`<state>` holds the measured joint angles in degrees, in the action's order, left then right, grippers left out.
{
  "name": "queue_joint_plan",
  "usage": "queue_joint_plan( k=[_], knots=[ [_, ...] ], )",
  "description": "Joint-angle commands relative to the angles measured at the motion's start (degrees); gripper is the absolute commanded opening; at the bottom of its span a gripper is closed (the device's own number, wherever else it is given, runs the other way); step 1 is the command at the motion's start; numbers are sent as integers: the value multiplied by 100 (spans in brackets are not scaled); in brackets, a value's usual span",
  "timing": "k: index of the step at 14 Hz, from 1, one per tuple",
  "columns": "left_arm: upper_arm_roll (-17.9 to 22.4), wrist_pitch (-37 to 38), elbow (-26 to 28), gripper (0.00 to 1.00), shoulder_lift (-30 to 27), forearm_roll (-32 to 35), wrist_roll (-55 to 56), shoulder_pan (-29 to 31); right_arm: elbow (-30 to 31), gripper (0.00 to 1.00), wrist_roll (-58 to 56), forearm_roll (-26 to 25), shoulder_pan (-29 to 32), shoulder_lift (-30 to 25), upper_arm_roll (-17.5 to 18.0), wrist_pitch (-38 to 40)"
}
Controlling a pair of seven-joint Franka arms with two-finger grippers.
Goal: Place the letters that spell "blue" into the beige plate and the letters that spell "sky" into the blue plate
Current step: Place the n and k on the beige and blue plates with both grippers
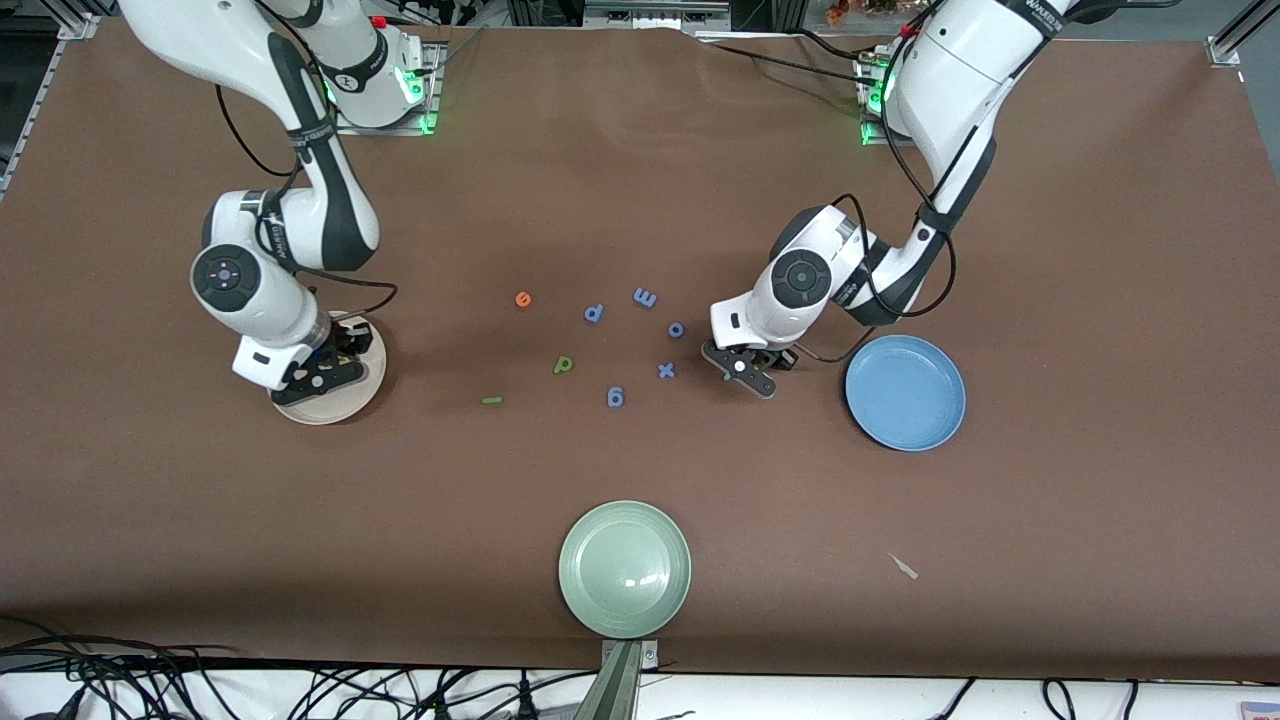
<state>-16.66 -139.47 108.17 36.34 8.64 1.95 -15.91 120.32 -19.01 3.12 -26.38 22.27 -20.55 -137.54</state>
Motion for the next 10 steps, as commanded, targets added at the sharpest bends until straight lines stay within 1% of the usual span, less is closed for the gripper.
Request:
queue_joint_plan(
  k=[1, 2, 3, 4, 5, 8, 9, 10],
  knots=[
    [22, 296, -103, 0, -82, 190, 59, -35, 36, 91, -367, 136, 203, 5, 34, -106],
    [22, 402, -112, 0, -196, 190, 59, -18, 10, 100, -305, 145, 195, 5, 77, -80],
    [22, 525, -120, 0, -336, 190, 51, 17, -78, 100, -192, 275, 160, 5, 156, -45],
    [39, 761, -147, 0, -460, 190, 33, 35, -174, 100, 1, 564, 151, 5, 244, -27],
    [48, 1068, -286, 0, -565, 190, 33, 70, -245, 100, 220, 758, 133, 14, 349, -27],
    [57, 2280, -901, 0, -698, 190, 16, 228, -508, 100, 1247, 830, 133, 171, 762, -27],
    [57, 2493, -1051, 0, -698, 199, 7, 368, -622, 100, 1616, 830, 133, 250, 920, -27],
    [66, 2547, -1078, 0, -698, 199, -45, 569, -719, 100, 1985, 830, 133, 321, 1113, -27]
  ],
)
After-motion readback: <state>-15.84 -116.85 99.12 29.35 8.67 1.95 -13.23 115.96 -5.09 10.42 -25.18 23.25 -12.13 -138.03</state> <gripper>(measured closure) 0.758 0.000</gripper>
